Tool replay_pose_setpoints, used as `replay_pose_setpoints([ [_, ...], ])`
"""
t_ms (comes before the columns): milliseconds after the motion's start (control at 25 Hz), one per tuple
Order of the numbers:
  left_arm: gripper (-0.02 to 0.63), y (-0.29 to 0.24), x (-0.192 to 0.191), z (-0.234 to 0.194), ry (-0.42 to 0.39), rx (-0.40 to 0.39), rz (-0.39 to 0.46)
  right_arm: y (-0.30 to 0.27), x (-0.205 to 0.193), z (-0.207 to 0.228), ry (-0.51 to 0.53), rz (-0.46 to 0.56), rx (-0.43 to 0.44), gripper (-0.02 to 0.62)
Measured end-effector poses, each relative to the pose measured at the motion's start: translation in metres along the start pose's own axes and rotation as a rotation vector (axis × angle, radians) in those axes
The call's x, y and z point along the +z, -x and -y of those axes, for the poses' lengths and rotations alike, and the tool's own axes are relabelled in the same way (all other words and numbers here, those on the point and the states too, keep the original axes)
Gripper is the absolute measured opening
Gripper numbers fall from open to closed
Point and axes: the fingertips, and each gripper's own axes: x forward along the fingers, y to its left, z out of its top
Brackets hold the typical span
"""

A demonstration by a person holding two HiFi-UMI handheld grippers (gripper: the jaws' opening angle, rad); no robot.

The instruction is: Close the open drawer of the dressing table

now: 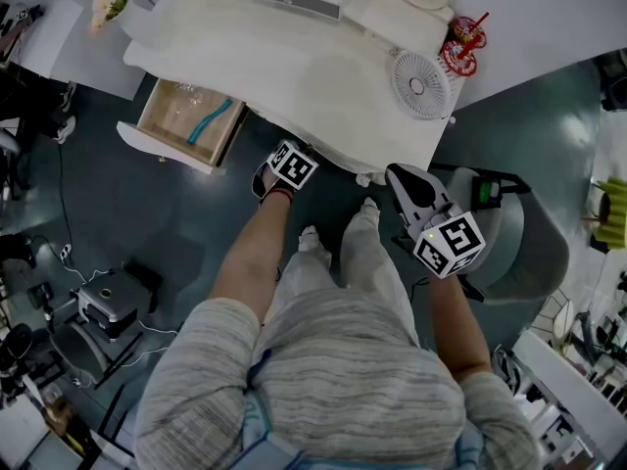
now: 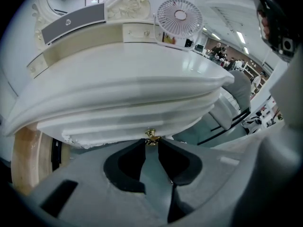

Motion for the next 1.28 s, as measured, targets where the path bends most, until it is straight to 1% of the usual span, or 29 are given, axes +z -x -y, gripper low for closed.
replay_pose_setpoints([
  [400,0.095,-0.009,0.018,-0.007,-0.004,0.014,0.002,-0.001,0.001,0.010,-0.002,-0.002,-0.002,0.011],
  [840,0.095,-0.010,0.019,-0.008,-0.014,0.004,-0.005,-0.005,0.002,0.010,-0.002,-0.006,-0.002,0.011],
  [1080,0.097,-0.009,0.019,-0.006,-0.008,-0.029,0.010,-0.006,0.002,0.008,-0.001,-0.007,-0.006,0.011],
  [1200,0.154,-0.008,0.021,-0.002,-0.018,-0.050,0.021,-0.007,0.003,0.006,0.005,-0.009,0.001,0.011],
  [1280,0.172,-0.006,0.024,0.000,-0.026,-0.050,0.035,-0.008,0.004,0.004,0.014,-0.009,0.012,0.011],
])
